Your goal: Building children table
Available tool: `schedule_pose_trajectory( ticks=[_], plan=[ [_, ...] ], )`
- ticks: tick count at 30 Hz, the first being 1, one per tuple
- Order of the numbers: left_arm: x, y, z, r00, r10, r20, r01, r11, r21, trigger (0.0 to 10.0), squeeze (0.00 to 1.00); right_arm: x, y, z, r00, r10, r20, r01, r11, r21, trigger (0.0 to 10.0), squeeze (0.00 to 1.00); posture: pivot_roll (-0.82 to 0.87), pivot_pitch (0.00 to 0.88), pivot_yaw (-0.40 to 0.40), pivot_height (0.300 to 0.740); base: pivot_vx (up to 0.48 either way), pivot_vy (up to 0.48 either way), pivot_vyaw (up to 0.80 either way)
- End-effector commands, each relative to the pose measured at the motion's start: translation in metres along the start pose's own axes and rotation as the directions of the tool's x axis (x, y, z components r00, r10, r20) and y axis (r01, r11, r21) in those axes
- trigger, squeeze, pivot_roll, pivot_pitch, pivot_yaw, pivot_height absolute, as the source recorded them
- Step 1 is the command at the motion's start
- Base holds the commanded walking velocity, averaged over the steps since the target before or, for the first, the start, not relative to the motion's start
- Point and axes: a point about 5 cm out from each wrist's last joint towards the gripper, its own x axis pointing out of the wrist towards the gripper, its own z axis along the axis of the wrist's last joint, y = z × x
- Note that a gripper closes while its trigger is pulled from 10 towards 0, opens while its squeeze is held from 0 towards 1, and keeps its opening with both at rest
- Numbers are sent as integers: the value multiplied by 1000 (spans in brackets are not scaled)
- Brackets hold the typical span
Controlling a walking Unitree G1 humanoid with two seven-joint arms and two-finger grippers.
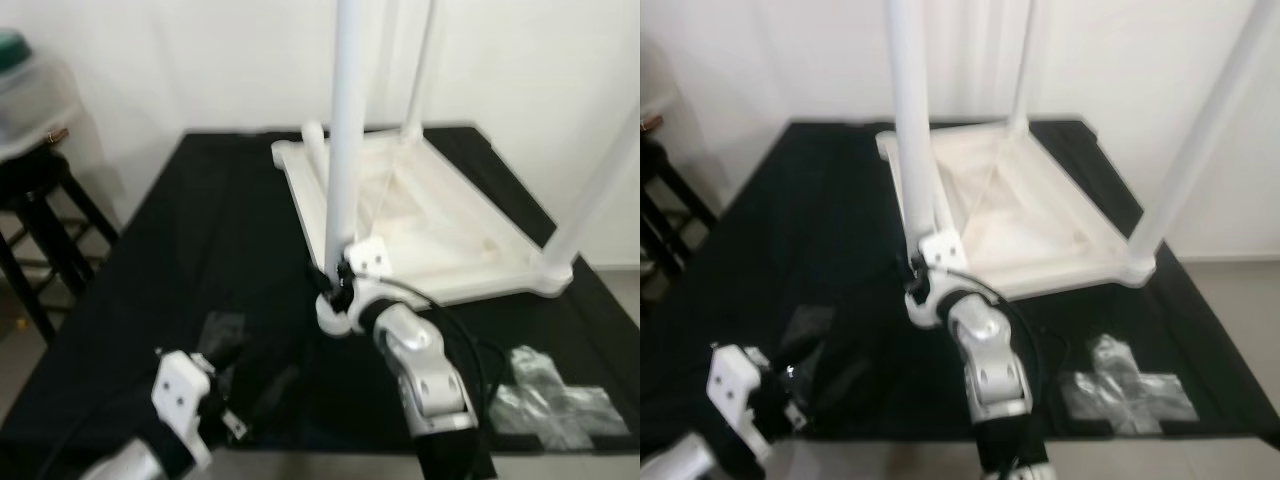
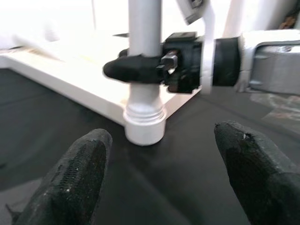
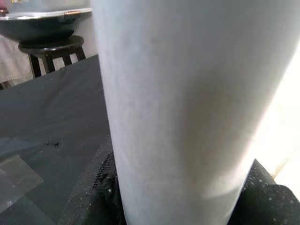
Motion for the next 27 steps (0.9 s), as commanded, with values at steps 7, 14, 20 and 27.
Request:
schedule_pose_trajectory(
  ticks=[7,14,20,27],
  plan=[
    [-3,3,-8,999,8,-41,-8,1000,5,10000,0,-3,11,4,995,74,-66,-74,997,7,10000,1000,1,73,22,740,0,0,0],
    [-8,2,-6,998,22,-53,-20,999,26,10000,0,10,8,31,917,389,92,-385,921,-57,10000,1000,10,51,19,740,0,0,0],
    [-4,6,-9,997,72,-21,-71,997,20,10000,0,36,-37,32,900,436,-11,-428,878,-216,10000,0,42,0,-4,740,0,0,0],
    [6,4,-34,993,68,-94,-64,997,46,10000,0,41,-39,20,823,563,-78,-569,811,-137,0,0,55,0,-14,740,0,0,0]
  ],
)
